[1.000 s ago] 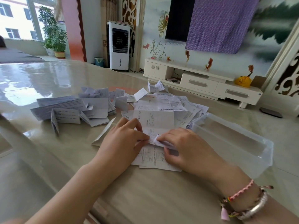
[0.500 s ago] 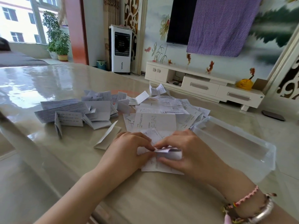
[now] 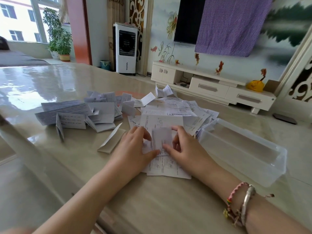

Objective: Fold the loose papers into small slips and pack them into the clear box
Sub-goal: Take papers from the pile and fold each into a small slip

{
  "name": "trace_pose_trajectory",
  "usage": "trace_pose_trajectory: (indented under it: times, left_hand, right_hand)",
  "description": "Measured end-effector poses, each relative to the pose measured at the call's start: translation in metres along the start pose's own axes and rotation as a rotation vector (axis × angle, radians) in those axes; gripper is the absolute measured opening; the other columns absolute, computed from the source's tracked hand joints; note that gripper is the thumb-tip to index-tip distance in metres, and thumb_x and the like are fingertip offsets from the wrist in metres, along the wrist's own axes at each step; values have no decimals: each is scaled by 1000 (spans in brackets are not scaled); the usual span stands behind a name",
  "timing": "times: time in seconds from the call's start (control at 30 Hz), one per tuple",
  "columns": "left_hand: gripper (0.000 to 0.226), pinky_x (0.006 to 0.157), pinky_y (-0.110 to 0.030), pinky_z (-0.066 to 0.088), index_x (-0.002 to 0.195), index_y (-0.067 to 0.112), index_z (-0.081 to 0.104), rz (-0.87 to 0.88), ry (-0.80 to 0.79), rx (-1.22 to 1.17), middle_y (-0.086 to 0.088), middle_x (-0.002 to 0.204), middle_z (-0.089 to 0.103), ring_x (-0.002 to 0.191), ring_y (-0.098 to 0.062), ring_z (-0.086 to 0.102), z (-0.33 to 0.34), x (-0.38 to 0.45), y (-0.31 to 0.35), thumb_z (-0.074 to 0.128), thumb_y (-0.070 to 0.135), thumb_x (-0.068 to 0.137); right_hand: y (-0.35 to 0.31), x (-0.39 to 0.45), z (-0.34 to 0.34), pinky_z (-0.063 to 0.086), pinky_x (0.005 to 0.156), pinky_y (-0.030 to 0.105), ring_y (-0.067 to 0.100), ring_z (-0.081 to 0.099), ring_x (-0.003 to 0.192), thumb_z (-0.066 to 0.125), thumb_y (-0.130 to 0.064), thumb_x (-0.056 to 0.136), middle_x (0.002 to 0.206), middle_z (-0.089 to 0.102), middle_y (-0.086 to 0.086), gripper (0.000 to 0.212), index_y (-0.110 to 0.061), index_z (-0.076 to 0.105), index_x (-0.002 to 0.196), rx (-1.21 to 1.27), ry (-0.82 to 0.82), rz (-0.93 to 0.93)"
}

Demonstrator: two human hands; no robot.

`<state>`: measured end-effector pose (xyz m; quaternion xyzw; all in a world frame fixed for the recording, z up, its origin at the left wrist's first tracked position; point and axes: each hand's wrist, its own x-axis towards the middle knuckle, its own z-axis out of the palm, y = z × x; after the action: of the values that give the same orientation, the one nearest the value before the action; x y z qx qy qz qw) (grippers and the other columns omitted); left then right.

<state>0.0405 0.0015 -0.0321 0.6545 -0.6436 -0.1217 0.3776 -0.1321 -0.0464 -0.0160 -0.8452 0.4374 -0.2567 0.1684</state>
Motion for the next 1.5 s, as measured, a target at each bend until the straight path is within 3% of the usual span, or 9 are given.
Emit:
trace_pose_trajectory:
  times: [0.17,0.3,0.43,0.7,0.83,0.93,1.07,1.27,1.5]
  left_hand:
    - [70,106,-29,31,145,36,28,70,-75,104,14,139,34,123,-15,33,-4,-5,3,65,41,87]
    - [47,113,-25,22,145,32,38,169,-138,305,18,152,31,136,-11,25,-1,-8,5,38,43,99]
    - [46,113,-24,19,144,35,39,131,-172,313,19,151,33,138,-12,26,-3,-4,4,39,45,99]
    - [52,119,-32,10,145,43,33,138,-254,333,27,152,24,145,-10,14,-10,-1,-2,38,56,95]
    - [50,115,-27,24,134,40,51,213,-178,252,17,146,43,141,-8,27,-11,-1,-5,53,59,87]
    - [30,96,-26,45,116,39,68,385,-81,278,13,121,66,122,-11,54,-12,-4,-4,54,50,91]
    - [24,62,-28,53,102,33,75,487,79,292,15,92,73,81,-14,63,-22,-6,0,55,37,90]
    - [19,75,-28,56,107,21,75,441,107,81,7,98,75,81,-8,69,-39,-4,0,65,17,91]
    - [21,83,-32,56,103,18,76,328,126,41,4,101,74,88,-10,70,-37,5,-9,68,9,86]
  right_hand:
    - [1,0,0,28,104,27,17,36,121,54,-40,94,126,45,-1,61,-23,28,147,-203,-12,-39]
    - [0,-2,-2,30,107,32,14,37,124,52,-35,96,136,47,-7,40,-24,51,135,-249,-8,-135]
    - [0,-1,-2,29,109,35,8,35,131,48,-36,98,141,49,-13,38,-27,54,135,-290,-48,-142]
    - [8,-3,-10,9,113,41,5,1,147,19,-64,92,157,18,-20,63,-38,26,149,-460,-294,-156]
    - [13,-1,-12,18,106,32,4,30,139,35,-63,87,138,54,-12,58,-31,58,131,-400,-130,-305]
    - [7,-4,-14,32,90,30,9,63,105,44,-45,93,98,73,-5,37,-24,74,99,-489,60,-540]
    - [-4,-7,-16,37,74,28,15,58,78,50,-32,94,77,68,-5,27,-21,75,95,-492,239,-598]
    - [-28,-9,-15,51,65,17,5,62,73,71,-14,85,81,68,-11,13,-22,73,96,128,243,-212]
    - [-33,4,4,55,77,22,-3,65,84,70,-12,86,89,71,-14,14,-22,73,96,145,218,-201]
